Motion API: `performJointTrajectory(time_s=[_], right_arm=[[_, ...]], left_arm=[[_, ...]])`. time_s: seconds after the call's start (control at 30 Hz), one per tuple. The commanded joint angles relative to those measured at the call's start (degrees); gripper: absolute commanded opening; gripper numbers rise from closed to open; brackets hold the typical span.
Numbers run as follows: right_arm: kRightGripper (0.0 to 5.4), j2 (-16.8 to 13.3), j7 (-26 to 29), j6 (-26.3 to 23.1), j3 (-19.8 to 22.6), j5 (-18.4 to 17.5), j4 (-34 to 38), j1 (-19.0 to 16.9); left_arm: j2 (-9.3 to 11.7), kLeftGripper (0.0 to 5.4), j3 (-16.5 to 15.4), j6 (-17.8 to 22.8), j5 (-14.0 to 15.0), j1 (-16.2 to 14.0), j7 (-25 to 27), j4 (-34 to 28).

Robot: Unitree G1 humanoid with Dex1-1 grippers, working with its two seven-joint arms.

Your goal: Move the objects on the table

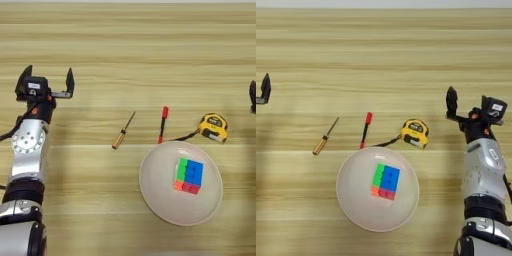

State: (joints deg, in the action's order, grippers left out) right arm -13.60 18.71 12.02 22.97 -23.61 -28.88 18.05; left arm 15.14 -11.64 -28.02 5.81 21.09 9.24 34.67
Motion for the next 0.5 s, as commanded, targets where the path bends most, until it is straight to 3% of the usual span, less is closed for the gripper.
performJointTrajectory(time_s=[0.03, 0.5], right_arm=[[5.39, -0.33, 0.22, 0.49, 0.11, 0.00, 0.79, 0.16], [5.39, -0.39, 0.32, 0.46, 0.21, 0.08, 0.71, 0.17]], left_arm=[[0.12, 5.40, 0.22, -0.55, -0.45, -0.15, -0.12, -0.51], [0.05, 5.40, 0.29, -0.51, -0.53, -0.27, -0.20, -0.70]])
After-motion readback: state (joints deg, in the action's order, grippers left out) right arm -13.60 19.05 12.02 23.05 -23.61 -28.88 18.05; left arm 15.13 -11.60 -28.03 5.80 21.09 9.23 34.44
